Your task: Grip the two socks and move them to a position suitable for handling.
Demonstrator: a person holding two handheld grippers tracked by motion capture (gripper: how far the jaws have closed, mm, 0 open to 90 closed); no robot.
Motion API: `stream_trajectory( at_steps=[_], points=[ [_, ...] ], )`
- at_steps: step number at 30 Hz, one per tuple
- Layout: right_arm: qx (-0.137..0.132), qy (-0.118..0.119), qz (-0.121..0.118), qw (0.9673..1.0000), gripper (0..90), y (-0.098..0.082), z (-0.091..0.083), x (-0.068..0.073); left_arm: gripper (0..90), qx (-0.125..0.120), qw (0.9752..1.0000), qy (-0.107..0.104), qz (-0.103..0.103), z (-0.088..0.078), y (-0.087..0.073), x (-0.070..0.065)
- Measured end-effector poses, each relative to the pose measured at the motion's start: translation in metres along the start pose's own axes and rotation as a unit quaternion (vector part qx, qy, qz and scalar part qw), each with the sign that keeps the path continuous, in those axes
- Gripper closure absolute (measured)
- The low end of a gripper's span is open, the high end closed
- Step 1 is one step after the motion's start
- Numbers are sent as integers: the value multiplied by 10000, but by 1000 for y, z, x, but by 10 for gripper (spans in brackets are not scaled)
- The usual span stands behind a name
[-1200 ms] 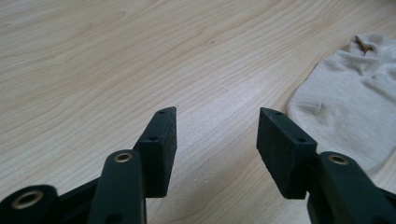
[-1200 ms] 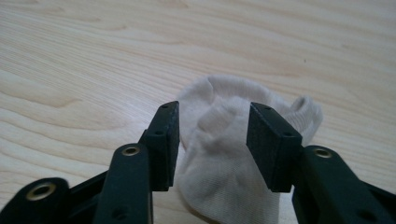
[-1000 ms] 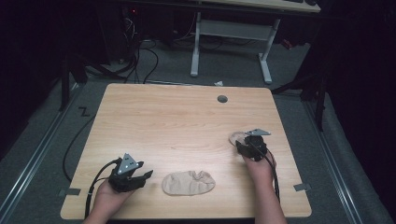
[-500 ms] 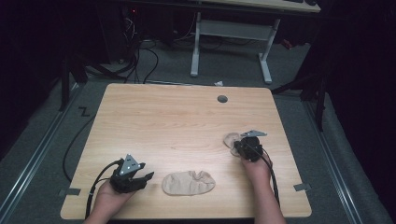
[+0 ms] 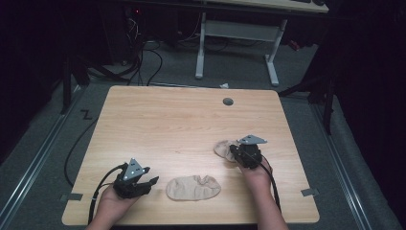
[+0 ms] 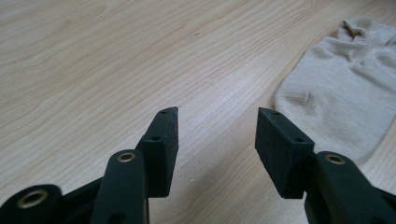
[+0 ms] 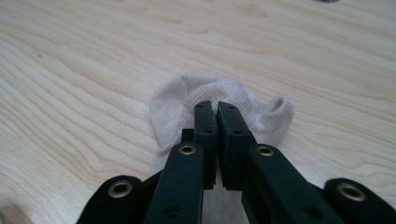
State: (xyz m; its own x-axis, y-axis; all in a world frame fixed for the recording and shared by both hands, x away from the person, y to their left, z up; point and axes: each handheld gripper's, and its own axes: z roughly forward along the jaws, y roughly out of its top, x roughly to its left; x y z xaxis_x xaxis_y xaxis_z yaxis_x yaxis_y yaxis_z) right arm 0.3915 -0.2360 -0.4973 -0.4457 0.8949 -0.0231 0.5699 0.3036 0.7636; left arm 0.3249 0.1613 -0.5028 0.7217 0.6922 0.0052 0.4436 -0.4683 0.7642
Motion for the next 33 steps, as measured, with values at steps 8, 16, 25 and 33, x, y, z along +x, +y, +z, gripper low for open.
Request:
stream_trajectory(
  at_steps=[8, 16, 25, 33],
  points=[
    [-467, -59, 408, 9981, 868, -5, -27, -14, 498, -50, 10000, -5, 19, -2, 1, -1],
    [-450, -209, 709, 9962, 864, -19, -36, -35, 496, -35, 10000, -14, 17, -1, 2, 0],
    [-410, -340, 1052, 9930, 852, -36, -43, -61, 489, 17, 10000, -51, 58, 1, 1, -2],
    [-281, -723, 1104, 9909, 821, -51, -55, -76, 490, 36, 10000, -61, 67, 4, 2, -1]
  ],
)
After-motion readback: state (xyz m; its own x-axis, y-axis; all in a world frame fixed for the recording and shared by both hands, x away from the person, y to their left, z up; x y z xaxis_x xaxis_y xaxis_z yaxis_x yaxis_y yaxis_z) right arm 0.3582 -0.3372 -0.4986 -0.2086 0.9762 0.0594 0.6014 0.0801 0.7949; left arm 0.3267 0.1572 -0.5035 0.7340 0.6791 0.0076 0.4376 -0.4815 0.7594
